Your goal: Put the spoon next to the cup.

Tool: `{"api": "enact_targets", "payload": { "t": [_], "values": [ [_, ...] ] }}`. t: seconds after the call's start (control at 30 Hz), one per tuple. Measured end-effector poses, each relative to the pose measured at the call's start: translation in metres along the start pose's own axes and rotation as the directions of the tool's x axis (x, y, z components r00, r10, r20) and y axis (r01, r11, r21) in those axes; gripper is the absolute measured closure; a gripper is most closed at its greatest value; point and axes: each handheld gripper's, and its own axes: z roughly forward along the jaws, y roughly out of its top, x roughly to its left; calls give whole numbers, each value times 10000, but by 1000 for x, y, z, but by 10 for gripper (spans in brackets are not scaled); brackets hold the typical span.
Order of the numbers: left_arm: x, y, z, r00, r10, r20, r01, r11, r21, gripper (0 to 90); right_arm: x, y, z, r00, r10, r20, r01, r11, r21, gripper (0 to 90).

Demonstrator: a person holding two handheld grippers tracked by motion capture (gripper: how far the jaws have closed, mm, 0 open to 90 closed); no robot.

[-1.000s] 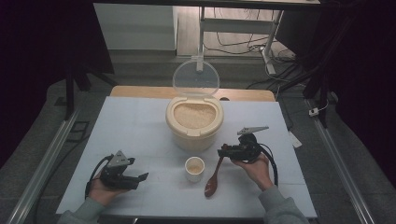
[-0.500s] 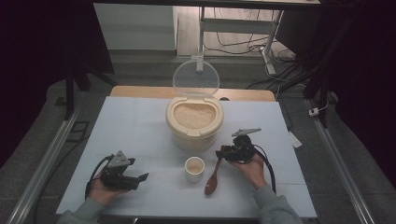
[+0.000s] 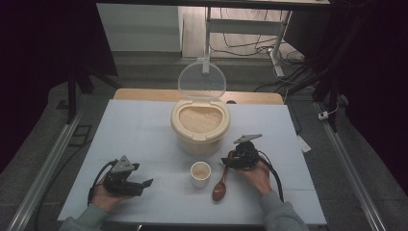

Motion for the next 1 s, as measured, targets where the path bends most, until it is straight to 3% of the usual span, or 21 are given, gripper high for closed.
{"api": "enact_targets", "payload": {
  "t": [0.2,0.4,0.77,1.0],
  "values": [
    [0,0,-1,10000,-13,-10,13,10000,-28,187,-3,0,-7,9996,293,41,-291,9985,-472,396],
    [1,0,-1,10000,-30,-19,30,10000,-62,187,-5,-5,-33,9990,441,55,-429,9888,-1432,403],
    [1,0,-2,9999,-75,-82,74,9999,-136,188,3,-43,-83,9980,-418,-466,300,9729,-2294,433],
    [1,0,-3,9999,-66,-112,64,9998,-186,189,3,-71,-107,9968,-772,-190,700,9653,-2516,436]
  ]
}}
